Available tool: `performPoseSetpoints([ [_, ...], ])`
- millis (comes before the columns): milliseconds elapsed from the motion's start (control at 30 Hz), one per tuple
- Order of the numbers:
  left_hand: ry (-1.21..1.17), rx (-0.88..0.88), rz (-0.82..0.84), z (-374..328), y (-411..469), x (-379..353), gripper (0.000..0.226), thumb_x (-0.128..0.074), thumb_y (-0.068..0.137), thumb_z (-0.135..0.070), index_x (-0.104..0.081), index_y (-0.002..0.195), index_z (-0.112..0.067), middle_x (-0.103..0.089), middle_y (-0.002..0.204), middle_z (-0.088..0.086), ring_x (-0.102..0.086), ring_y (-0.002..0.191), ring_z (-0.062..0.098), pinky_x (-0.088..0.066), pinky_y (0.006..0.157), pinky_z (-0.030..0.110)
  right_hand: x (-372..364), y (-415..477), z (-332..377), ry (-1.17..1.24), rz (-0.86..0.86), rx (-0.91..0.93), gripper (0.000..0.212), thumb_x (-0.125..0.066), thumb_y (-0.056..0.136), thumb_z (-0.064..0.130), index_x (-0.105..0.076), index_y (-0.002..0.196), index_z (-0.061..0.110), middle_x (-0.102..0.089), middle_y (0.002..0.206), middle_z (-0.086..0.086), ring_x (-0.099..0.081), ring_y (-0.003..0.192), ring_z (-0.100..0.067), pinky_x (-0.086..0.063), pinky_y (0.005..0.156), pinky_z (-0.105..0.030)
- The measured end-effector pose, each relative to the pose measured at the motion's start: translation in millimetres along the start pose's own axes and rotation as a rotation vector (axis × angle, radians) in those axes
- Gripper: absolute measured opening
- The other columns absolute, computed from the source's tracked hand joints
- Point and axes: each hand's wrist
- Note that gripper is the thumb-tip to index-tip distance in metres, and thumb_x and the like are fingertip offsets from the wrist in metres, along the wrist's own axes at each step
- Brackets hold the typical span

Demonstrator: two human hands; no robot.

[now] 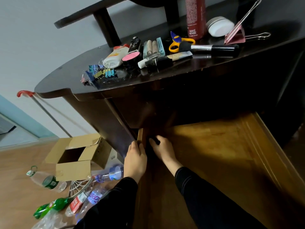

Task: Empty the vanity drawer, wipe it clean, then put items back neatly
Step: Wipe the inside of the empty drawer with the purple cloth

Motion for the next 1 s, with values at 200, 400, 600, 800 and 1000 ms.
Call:
performPoseSetpoints([
  [200,0.008,-0.008,-0.001,0.4,0.1,0.6,0.014,-0.038,0.105,-0.033,-0.047,0.098,-0.024,-0.057,0.1,-0.001,-0.051,0.082,0.015,-0.035,0.074,0.031,5.6,23.3,-2.3,0.23,-0.124,-0.178,0.047,-0.057,0.099,0.007,-0.051,0.145,0.012,-0.051,0.148,-0.01,-0.051,0.135,-0.029,-0.046,0.108,-0.036],
  [400,-0.025,-0.009,0.005,-3.6,-1.4,2.9,0.01,-0.039,0.106,-0.032,-0.046,0.102,-0.026,-0.056,0.103,-0.003,-0.052,0.086,0.014,-0.037,0.078,0.03,1.7,40.9,13.9,0.443,-0.231,-0.151,0.027,-0.065,0.092,0.001,-0.063,0.119,0.002,-0.063,0.125,-0.015,-0.062,0.118,-0.03,-0.048,0.091,-0.029],
  [600,-0.019,-0.004,-0.011,-0.3,-0.4,1.9,0.015,-0.04,0.105,-0.031,-0.047,0.095,-0.022,-0.057,0.097,-0.001,-0.054,0.08,0.014,-0.036,0.073,0.033,5.5,33.1,2.4,0.178,-0.06,0.015,0.035,-0.064,0.092,-0.002,-0.067,0.126,0.005,-0.067,0.128,-0.011,-0.061,0.123,-0.024,-0.047,0.103,-0.028],
  [800,-0.03,0.013,0.012,1.4,1.6,0.0,0.015,-0.039,0.105,-0.033,-0.047,0.096,-0.024,-0.058,0.1,0.002,-0.055,0.088,0.022,-0.036,0.076,0.034,-3.2,8.8,-1.9,0.071,-0.099,0.002,0.031,-0.061,0.095,0.005,-0.07,0.124,0.011,-0.071,0.122,-0.007,-0.066,0.114,-0.025,-0.055,0.096,-0.041],
  [1000,-0.052,0.016,0.014,3.5,0.7,-0.7,0.013,-0.039,0.105,-0.035,-0.047,0.097,-0.027,-0.057,0.099,-0.001,-0.054,0.09,0.021,-0.036,0.078,0.034,-0.6,-1.1,13.0,0.3,-0.129,-0.157,0.037,-0.061,0.095,0.002,-0.066,0.132,0.01,-0.066,0.13,-0.008,-0.064,0.118,-0.026,-0.053,0.102,-0.04],
])
Point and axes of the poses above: each hand's wrist, its own y-axis towards the middle knuckle, its own x-axis out of the back of the hand, z = x × y
